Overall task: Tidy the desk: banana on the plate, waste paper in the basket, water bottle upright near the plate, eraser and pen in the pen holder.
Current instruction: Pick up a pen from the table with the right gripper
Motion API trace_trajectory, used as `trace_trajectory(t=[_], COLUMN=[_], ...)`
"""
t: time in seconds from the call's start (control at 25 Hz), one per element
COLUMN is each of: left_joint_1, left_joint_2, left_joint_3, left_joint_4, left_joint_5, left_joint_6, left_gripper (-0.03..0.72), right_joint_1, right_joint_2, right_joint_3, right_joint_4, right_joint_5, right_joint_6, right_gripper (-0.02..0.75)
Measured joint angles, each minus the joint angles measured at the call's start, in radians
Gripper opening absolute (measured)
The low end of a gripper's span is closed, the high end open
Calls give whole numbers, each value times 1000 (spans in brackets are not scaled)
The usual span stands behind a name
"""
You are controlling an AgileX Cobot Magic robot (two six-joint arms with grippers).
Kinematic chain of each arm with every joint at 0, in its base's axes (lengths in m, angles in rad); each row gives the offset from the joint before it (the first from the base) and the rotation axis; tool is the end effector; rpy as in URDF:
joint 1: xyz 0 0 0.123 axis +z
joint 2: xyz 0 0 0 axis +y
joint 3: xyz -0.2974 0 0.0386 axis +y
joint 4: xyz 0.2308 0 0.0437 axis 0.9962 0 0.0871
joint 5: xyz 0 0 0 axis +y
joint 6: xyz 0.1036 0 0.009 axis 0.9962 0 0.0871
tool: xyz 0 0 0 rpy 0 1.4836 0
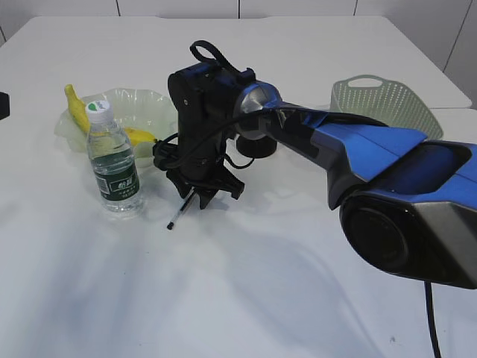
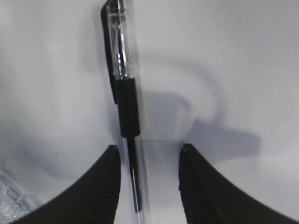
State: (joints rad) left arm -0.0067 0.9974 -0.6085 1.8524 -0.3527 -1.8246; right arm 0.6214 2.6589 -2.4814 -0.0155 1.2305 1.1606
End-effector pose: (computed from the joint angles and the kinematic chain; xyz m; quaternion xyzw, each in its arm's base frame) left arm 0.1912 -0.0357 0.3082 0.1141 0.8199 -0.1300 0.5458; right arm 0.4415 0.3142 0.1284 0.2627 0.9568 0.0922 0.0843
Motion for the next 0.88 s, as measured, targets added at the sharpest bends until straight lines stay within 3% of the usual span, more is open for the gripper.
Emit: trace_trajectory(t=[0.32, 0.52, 0.88], left_joint_1=[0, 0, 0], left_joint_2=[0, 0, 0], left_joint_3=[0, 0, 0], left_joint_4=[0, 0, 0], left_joint_5=[2, 2, 2], left_joint_6=[0, 0, 0], left_gripper=[551, 551, 551], right_joint_1=[0, 0, 0], right_joint_2=[1, 2, 2], right_joint_3=[0, 0, 0], right_joint_4=[0, -4, -7], right_joint_5=[0, 0, 0], right_joint_6=[-2, -15, -37], right_gripper=[313, 247, 217])
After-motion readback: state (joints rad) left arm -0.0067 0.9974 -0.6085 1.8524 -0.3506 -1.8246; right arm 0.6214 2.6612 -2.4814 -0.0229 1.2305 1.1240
